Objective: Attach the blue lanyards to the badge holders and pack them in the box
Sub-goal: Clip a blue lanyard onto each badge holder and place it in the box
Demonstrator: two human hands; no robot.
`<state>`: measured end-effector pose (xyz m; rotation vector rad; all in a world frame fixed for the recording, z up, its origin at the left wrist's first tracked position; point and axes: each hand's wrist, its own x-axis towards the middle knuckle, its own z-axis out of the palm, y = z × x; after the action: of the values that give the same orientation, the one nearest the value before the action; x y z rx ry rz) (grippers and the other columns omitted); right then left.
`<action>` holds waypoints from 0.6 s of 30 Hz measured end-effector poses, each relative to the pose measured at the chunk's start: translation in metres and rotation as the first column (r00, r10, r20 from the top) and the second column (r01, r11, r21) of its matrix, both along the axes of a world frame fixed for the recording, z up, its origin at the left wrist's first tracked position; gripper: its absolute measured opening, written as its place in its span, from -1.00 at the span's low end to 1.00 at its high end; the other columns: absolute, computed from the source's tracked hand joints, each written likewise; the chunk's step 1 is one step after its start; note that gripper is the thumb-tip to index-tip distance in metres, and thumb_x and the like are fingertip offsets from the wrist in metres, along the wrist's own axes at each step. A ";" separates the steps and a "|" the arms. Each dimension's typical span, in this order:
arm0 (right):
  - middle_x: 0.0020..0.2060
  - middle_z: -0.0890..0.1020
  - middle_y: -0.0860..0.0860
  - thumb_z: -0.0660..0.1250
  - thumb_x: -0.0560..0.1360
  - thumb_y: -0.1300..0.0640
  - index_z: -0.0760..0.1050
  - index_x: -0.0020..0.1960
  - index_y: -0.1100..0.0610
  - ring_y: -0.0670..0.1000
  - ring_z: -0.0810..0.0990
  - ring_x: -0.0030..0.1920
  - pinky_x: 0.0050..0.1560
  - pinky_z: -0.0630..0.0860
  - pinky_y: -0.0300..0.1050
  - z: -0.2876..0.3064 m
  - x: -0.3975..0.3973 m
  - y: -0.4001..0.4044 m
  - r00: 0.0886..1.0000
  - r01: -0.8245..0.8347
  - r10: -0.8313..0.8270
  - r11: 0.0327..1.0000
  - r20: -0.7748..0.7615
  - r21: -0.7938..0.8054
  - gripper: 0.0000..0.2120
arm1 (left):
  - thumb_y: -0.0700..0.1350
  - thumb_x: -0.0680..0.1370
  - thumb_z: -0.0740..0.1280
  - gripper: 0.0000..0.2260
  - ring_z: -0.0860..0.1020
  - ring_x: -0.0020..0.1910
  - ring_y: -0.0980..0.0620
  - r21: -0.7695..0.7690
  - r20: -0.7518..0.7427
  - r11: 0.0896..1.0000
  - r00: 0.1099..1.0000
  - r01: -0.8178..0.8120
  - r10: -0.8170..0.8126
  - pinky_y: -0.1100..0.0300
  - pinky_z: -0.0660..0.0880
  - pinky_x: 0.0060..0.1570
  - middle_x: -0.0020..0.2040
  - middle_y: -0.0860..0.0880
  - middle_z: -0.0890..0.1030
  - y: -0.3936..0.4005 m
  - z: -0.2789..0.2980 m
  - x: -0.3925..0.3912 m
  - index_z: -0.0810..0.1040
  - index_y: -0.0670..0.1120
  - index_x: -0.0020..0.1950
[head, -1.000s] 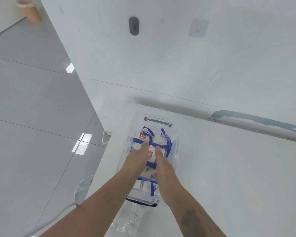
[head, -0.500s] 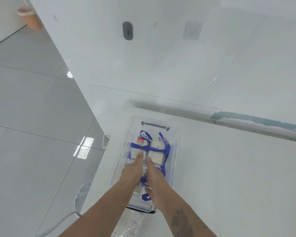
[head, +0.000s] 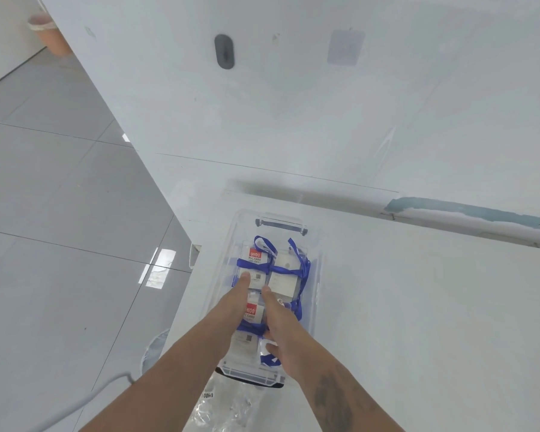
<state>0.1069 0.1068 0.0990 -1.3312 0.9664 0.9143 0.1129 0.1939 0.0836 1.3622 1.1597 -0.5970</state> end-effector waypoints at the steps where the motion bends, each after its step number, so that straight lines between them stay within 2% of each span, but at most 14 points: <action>1: 0.24 0.58 0.10 0.27 0.58 -0.11 0.35 0.30 0.09 0.11 0.54 0.27 0.18 0.46 -0.05 0.001 0.000 -0.001 1.000 -0.002 0.002 1.000 0.005 0.003 -0.61 | 0.17 0.62 0.20 -0.60 0.61 0.09 -0.11 0.001 0.005 1.000 1.000 0.006 -0.006 0.09 0.53 -0.05 0.21 -0.14 0.61 -0.001 0.000 0.000 0.46 -0.05 0.34; 3: 0.29 0.54 0.10 0.31 0.54 -0.16 0.32 0.37 0.10 0.13 0.52 0.30 0.27 0.45 -0.01 0.000 0.000 -0.001 1.000 -0.007 0.007 1.000 0.014 -0.008 -0.48 | 0.17 0.62 0.18 -0.59 0.55 0.12 -0.08 0.006 0.027 0.999 0.999 0.034 -0.034 0.06 0.49 0.10 0.27 -0.10 0.55 -0.003 0.002 -0.001 0.41 -0.03 0.37; 5: 0.29 0.55 0.07 0.32 0.52 -0.20 0.33 0.41 0.07 0.12 0.53 0.29 0.25 0.47 -0.02 -0.005 0.001 -0.004 1.000 -0.020 0.019 1.000 0.024 0.010 -0.43 | 0.19 0.63 0.15 -0.61 0.48 0.09 -0.04 0.012 0.051 0.997 0.996 0.078 -0.079 0.07 0.44 0.12 0.25 -0.06 0.49 -0.005 0.003 -0.003 0.37 0.02 0.37; 8: 0.14 0.64 0.04 0.30 0.55 -0.18 0.41 0.33 0.05 0.06 0.63 0.12 0.09 0.54 -0.10 -0.004 0.000 -0.011 0.999 -0.033 0.031 0.997 0.045 0.064 -0.55 | 0.26 0.60 0.15 -0.62 0.51 0.23 -0.09 0.012 0.064 0.992 0.990 0.127 -0.128 -0.01 0.45 0.29 0.30 -0.05 0.51 -0.001 0.006 -0.009 0.40 0.07 0.30; 10: 0.06 0.66 -0.01 0.28 0.55 -0.20 0.45 0.31 0.03 0.01 0.65 0.03 0.10 0.58 -0.12 -0.002 0.000 -0.014 0.996 -0.064 0.059 0.995 0.069 0.076 -0.56 | 0.33 0.56 0.16 -0.51 0.50 0.31 -0.14 0.021 0.062 0.990 0.988 0.138 -0.139 -0.09 0.41 0.35 0.38 -0.08 0.50 0.003 0.012 -0.011 0.42 0.06 0.35; 12: 0.02 0.64 -0.04 0.27 0.56 -0.19 0.47 0.25 0.04 -0.02 0.62 0.02 0.12 0.58 -0.13 0.003 -0.001 -0.017 0.994 -0.065 0.056 0.994 0.095 0.093 -0.61 | 0.36 0.55 0.13 -0.43 0.46 0.36 -0.14 0.043 0.092 0.986 0.982 0.161 -0.164 -0.07 0.36 0.39 0.40 -0.06 0.48 0.004 0.018 -0.010 0.41 0.05 0.41; 14: -0.05 0.56 -0.09 0.23 0.58 -0.17 0.42 0.17 0.00 -0.06 0.54 -0.02 -0.03 0.53 -0.21 0.013 -0.005 -0.022 0.988 -0.096 0.084 0.991 0.132 0.091 -0.71 | 0.33 0.58 0.11 -0.47 0.45 0.36 -0.13 0.087 0.141 0.983 0.975 0.162 -0.174 -0.07 0.33 0.40 0.38 -0.07 0.48 0.003 0.030 -0.008 0.43 0.02 0.40; 16: -0.13 0.51 -0.13 0.20 0.58 -0.19 0.40 0.07 -0.06 -0.13 0.49 -0.14 -0.23 0.45 -0.31 0.024 -0.009 -0.027 0.976 -0.134 0.120 0.989 0.179 0.066 -0.78 | 0.25 0.61 0.13 -0.62 0.48 0.26 -0.10 0.146 0.240 0.977 0.952 0.156 -0.188 -0.12 0.35 0.39 0.26 -0.05 0.54 0.004 0.040 -0.008 0.51 0.04 0.21; 18: -0.20 0.49 -0.17 0.20 0.58 -0.21 0.39 0.02 -0.08 -0.18 0.47 -0.23 -0.21 0.44 -0.28 0.034 -0.013 -0.033 0.965 -0.132 0.120 0.990 0.233 0.039 -0.79 | 0.20 0.63 0.16 -0.81 0.51 0.16 -0.01 0.192 0.386 0.974 0.903 0.124 -0.191 -0.05 0.41 0.33 0.10 0.09 0.58 0.005 0.046 -0.013 0.49 0.14 -0.01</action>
<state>0.0943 0.0741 0.1334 -1.4292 0.6797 0.8536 0.1004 0.1987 0.1298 1.6403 0.7788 -0.3145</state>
